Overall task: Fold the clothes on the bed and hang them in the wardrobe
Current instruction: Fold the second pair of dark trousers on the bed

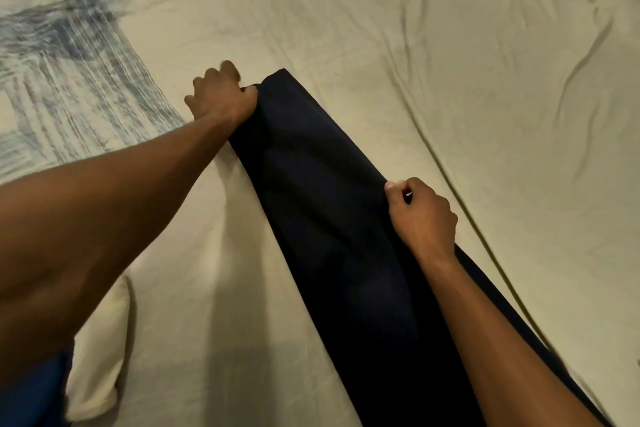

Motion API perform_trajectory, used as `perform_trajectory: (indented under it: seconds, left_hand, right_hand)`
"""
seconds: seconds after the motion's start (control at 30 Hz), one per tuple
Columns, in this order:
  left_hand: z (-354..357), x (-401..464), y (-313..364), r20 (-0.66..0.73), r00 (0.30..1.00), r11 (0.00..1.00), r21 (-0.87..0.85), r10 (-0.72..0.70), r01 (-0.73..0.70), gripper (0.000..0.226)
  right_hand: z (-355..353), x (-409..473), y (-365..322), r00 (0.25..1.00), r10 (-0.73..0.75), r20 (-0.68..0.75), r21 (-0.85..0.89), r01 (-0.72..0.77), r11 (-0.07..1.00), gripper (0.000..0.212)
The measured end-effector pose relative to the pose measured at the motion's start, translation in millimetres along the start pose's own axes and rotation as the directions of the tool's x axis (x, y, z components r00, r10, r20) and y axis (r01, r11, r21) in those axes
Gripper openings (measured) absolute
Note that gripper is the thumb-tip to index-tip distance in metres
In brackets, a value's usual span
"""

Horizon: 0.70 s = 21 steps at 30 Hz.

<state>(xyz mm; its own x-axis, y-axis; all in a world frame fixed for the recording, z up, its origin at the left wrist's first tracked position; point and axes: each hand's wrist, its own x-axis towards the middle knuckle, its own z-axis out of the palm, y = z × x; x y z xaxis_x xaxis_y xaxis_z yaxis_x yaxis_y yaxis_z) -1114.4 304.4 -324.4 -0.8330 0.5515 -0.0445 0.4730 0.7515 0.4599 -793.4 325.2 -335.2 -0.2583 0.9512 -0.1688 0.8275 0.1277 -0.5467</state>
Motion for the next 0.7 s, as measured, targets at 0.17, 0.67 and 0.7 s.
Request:
perform_trajectory:
  seconds: [0.17, 0.67, 0.7]
  left_hand:
    - [10.1, 18.1, 23.6, 0.182, 0.974, 0.969, 0.181, 0.136, -0.17, 0.042]
    - [40.5, 38.5, 13.9, 0.038, 0.875, 0.822, 0.325, 0.482, -0.467, 0.02]
    - [40.5, 39.9, 10.2, 0.044, 0.858, 0.8, 0.339, 0.512, -0.495, 0.021]
  right_hand:
    - [3.5, 5.5, 3.2, 0.998, -0.068, -0.002, 0.033, 0.068, 0.997, 0.019]
    - [22.7, 24.8, 13.0, 0.957, -0.275, -0.093, -0.311, 0.235, 0.921, 0.023]
    - [24.5, 24.4, 14.6, 0.952, -0.285, -0.109, -0.345, 0.233, 0.909, 0.025]
